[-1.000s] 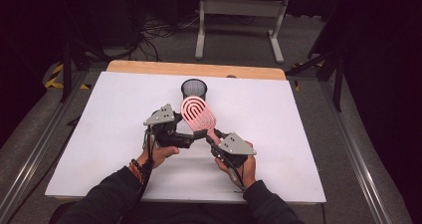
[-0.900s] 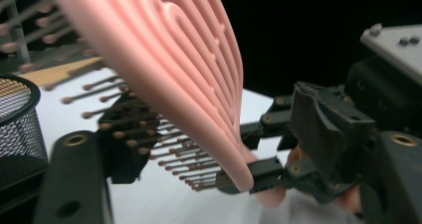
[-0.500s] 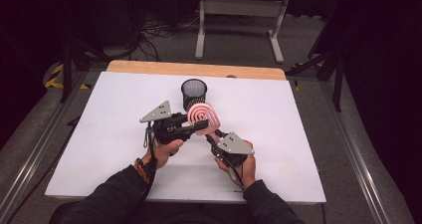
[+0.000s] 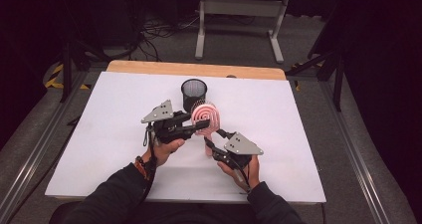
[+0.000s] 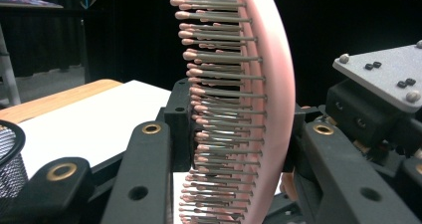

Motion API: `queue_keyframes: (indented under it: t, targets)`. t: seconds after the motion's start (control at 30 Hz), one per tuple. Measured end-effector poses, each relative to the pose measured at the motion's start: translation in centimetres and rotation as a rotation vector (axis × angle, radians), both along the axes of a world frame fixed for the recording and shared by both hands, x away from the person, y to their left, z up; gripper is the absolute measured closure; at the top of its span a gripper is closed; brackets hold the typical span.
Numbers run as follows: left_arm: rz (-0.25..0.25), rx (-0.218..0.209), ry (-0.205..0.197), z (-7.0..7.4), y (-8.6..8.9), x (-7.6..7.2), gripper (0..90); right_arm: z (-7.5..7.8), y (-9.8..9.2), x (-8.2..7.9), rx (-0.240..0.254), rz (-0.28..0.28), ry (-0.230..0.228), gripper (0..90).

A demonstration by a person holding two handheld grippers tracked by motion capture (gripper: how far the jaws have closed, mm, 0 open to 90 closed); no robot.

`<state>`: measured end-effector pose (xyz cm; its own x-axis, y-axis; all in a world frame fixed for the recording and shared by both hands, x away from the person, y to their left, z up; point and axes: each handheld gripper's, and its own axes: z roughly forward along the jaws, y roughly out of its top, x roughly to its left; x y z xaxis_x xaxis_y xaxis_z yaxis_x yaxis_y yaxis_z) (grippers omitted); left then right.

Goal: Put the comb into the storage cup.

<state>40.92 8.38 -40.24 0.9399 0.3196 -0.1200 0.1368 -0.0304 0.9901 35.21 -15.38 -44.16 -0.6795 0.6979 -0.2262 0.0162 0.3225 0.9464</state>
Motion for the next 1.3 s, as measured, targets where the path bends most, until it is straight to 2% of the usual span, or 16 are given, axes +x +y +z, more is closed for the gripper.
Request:
queue_keyframes:
  t: [0.07, 0.1, 0.17, 0.23, 0.27, 0.37, 0.43, 0.6, 0.73, 0.77, 1.0, 1.07, 1.27, 1.3]
  targets:
    - [0.015, 0.017, -0.004, 0.0, 0.2, 0.0, 63.6, 0.1, -0.1, -0.1, 0.006, 0.008, 0.003, 43.0]
    - [0.019, 0.021, -0.005, 0.0, 0.3, -0.1, 63.6, 0.2, -0.4, -0.3, -0.003, 0.004, -0.015, 38.1]
    - [0.026, 0.026, -0.015, 0.1, 0.5, -0.2, 63.6, 0.3, -0.5, -0.4, -0.010, 0.005, -0.022, 35.7]
    - [0.038, 0.041, -0.029, 0.2, 0.7, -0.3, 63.6, 0.4, -1.0, -0.7, -0.019, -0.014, -0.059, 32.6]
    - [0.043, 0.042, -0.034, 0.2, 0.8, -0.3, 63.6, 0.4, -1.5, -0.7, -0.038, -0.033, -0.074, 30.6]
    - [0.051, 0.044, -0.043, 0.4, 1.3, -0.3, 63.7, 0.5, -2.1, -0.8, -0.059, -0.064, -0.086, 28.3]
    - [0.071, 0.041, -0.058, 0.8, 1.9, -0.3, 63.7, 0.6, -3.1, -1.0, -0.053, -0.089, -0.096, 26.0]
    - [0.092, 0.047, -0.080, 1.3, 2.7, -0.2, 63.7, 0.6, -4.5, -1.1, -0.044, -0.104, -0.097, 26.2]
    - [0.116, 0.038, -0.091, 1.8, 3.4, -0.1, 63.7, 0.4, -5.5, -1.1, -0.057, -0.129, -0.103, 24.5]
    - [0.121, 0.035, -0.094, 1.9, 3.6, 0.0, 63.7, 0.3, -5.8, -1.3, -0.073, -0.140, -0.114, 22.9]
    - [0.173, -0.001, -0.101, 2.9, 5.4, 0.4, 63.7, 0.0, -6.6, -1.7, -0.083, -0.165, -0.123, 18.2]
    - [0.198, -0.025, -0.106, 3.4, 6.3, 0.5, 63.7, -0.2, -7.1, -1.6, -0.074, -0.180, -0.105, 15.1]
    - [0.236, -0.041, -0.126, 4.5, 7.4, 0.7, 63.7, -0.6, -7.6, -1.3, -0.074, -0.207, -0.088, 10.4]
    - [0.240, -0.065, -0.123, 5.0, 7.9, 0.8, 63.7, -0.7, -7.8, -1.2, -0.066, -0.208, -0.082, 8.4]
